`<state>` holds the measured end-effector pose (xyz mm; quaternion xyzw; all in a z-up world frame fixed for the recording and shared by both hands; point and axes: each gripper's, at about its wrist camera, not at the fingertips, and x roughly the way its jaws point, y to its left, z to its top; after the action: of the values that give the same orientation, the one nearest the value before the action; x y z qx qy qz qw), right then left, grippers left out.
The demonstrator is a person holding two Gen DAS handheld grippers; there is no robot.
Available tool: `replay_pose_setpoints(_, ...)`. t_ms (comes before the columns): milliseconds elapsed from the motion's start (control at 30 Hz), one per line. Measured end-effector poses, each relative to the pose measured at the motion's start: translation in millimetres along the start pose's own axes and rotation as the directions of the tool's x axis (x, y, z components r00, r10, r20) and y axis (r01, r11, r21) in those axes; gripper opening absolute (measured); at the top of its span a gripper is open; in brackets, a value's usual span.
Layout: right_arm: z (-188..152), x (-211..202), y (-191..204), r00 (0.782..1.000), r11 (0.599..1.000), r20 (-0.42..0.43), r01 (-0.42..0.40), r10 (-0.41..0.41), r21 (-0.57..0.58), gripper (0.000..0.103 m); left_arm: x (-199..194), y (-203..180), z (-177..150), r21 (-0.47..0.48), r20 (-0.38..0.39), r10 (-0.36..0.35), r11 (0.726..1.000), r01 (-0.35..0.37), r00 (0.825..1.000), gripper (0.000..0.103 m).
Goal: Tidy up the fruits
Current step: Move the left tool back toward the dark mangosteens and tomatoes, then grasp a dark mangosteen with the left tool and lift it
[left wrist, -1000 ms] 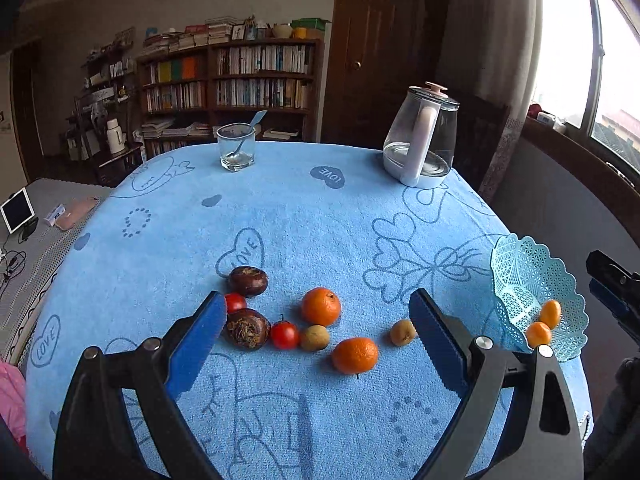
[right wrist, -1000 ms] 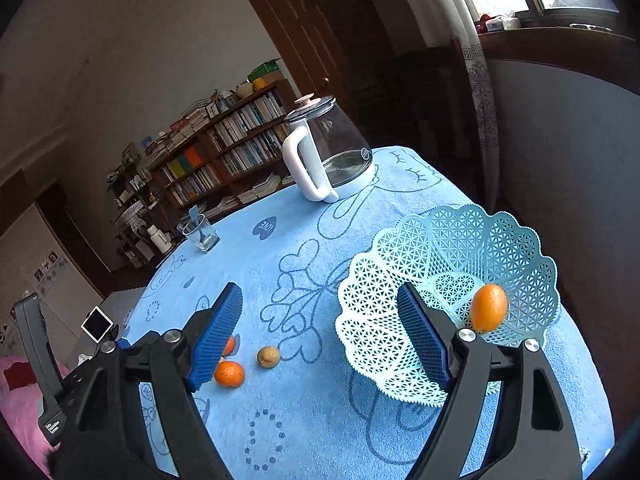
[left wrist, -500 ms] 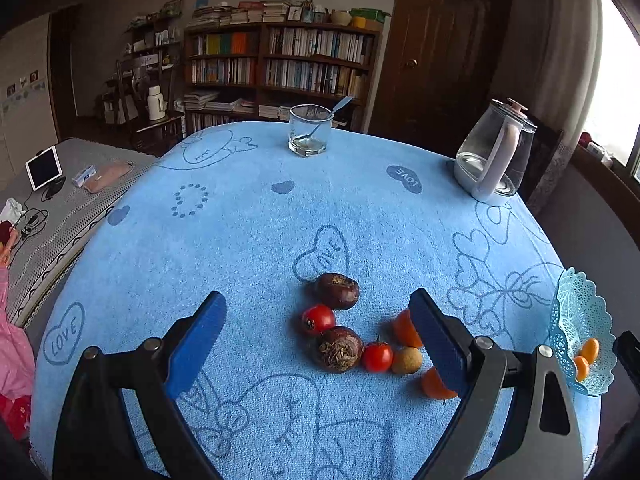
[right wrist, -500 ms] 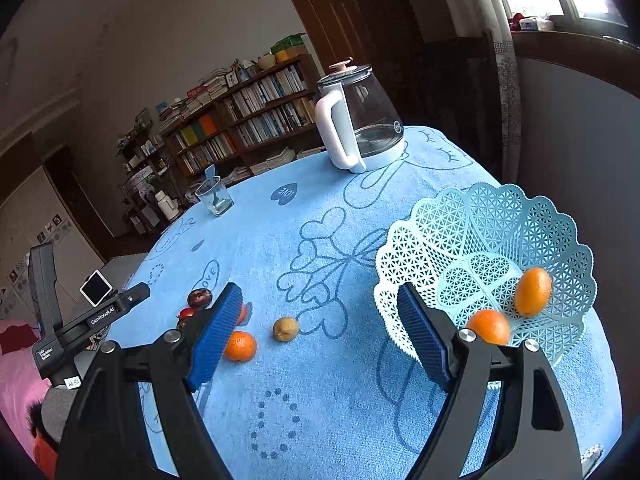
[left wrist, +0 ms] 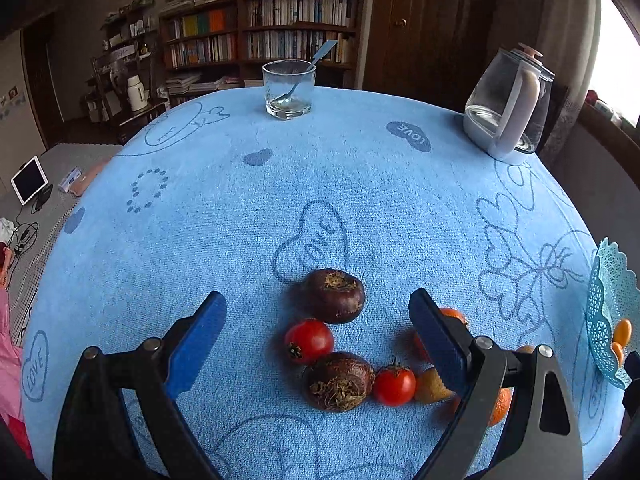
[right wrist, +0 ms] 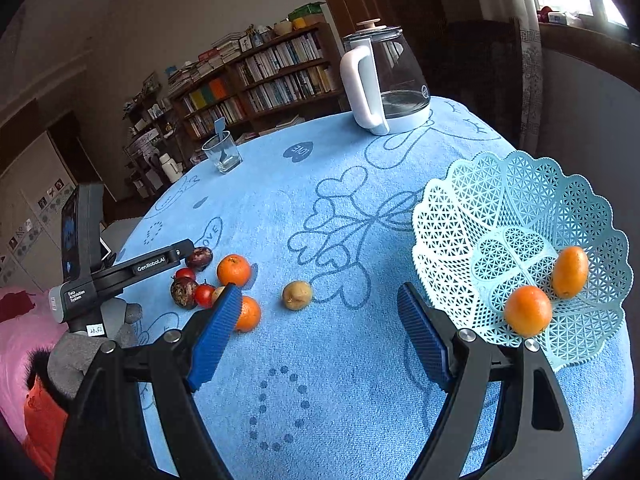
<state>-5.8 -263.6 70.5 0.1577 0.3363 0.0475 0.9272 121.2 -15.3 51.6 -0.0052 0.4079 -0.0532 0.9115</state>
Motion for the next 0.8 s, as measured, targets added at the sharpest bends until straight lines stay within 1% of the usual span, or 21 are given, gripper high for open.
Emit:
replay_pose_setpoints(167,-5,12,1,0.999,1.0,-0.033,0.003,-0.003,-0.005,0.081,19,-5,5,0.025,-0.022,-0.001,1.0,0.001,1.0,0.091)
replay_pose_setpoints(233,-7,18,1,0.999,1.0,-0.048,0.005,-0.005,-0.006,0.081,27,-5,8,0.032,-0.035,-0.003,0.999,0.004,0.999,0.085)
replay_pose_setpoints(400,-14,30,2,0.997,1.0,-0.079,0.004,-0.004,-0.012,0.081,43,-8,9,0.042,-0.07,-0.015,0.999,0.018,0.997,0.075)
replay_pose_setpoints(467,-15,34,3,0.995,1.0,-0.099,-0.021,0.021,0.001,0.081,48,-8,8,0.043,-0.081,-0.014,0.999,0.018,0.997,0.068)
replay_pose_setpoints(533,-16,36,3,0.991,0.998,-0.119,-0.058,0.06,0.024,0.081,53,-7,8,0.034,-0.092,-0.019,0.999,0.022,0.996,0.058)
replay_pose_setpoints(600,-18,38,5,0.991,0.998,-0.123,-0.058,0.06,0.016,0.081,54,-6,7,0.036,-0.086,-0.01,0.999,0.013,0.996,0.053)
replay_pose_setpoints(633,-19,39,7,0.991,0.998,-0.125,-0.056,0.056,0.008,0.081,54,-6,7,0.039,-0.08,-0.005,0.999,0.008,0.997,0.048)
replay_pose_setpoints(733,-21,41,9,0.989,0.998,-0.134,-0.06,0.06,0.004,0.081,53,-4,7,0.035,-0.07,-0.021,0.999,0.023,0.997,0.042)
replay_pose_setpoints(800,-23,43,10,0.989,0.998,-0.137,-0.058,0.057,0.0,0.081,51,-1,7,0.025,-0.062,-0.037,0.999,0.038,0.997,0.042)
